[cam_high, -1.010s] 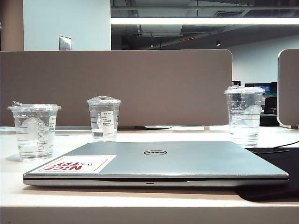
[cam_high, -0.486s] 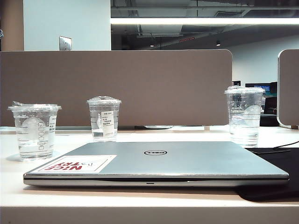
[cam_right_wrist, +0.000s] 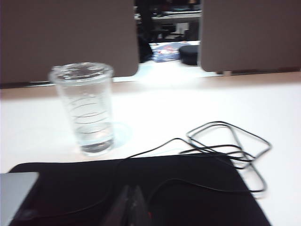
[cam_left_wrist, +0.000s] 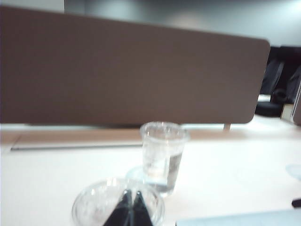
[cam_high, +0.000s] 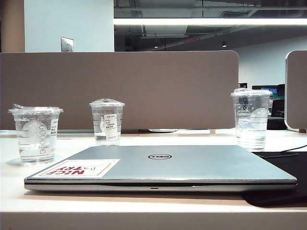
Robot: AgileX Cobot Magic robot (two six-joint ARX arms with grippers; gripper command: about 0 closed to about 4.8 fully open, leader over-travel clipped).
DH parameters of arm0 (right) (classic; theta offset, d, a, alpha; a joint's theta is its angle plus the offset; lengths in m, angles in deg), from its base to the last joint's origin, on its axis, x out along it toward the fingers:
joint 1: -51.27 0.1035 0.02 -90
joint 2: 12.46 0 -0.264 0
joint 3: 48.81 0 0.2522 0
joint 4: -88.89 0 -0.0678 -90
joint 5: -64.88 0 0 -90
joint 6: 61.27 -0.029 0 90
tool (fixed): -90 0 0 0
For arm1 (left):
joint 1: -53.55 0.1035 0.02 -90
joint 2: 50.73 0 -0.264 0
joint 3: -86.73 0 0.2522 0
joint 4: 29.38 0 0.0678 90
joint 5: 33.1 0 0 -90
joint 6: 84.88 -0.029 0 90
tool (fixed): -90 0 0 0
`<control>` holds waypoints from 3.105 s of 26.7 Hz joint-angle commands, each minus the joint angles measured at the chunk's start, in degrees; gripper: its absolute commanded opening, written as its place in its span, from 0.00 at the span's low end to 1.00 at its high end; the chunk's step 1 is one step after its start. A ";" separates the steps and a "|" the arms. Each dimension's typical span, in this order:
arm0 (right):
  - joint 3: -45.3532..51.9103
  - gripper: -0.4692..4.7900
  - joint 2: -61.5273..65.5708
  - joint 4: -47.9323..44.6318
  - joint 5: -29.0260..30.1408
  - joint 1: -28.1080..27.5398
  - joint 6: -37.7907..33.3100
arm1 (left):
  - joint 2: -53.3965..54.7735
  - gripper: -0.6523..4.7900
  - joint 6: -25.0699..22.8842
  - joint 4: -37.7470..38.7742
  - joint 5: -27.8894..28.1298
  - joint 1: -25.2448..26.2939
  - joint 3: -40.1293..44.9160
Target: Pick up the coffee cup on the middle and place it on the left side of the laptop.
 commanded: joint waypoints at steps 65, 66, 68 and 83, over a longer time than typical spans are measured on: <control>0.22 0.08 -0.09 -0.98 0.61 6.58 0.00 | -34.12 0.11 -1.68 47.58 5.25 0.04 -0.98; 0.22 0.08 -0.09 -0.98 0.61 6.58 0.00 | -34.16 0.11 -1.68 47.58 5.25 0.04 -0.96; 0.22 0.08 -0.09 -0.98 0.61 6.58 0.00 | -34.95 0.11 -1.68 47.74 5.25 0.04 -0.96; 0.22 0.08 -0.09 -0.87 0.61 6.56 0.00 | -41.88 0.11 -3.65 47.04 6.08 1.81 -0.22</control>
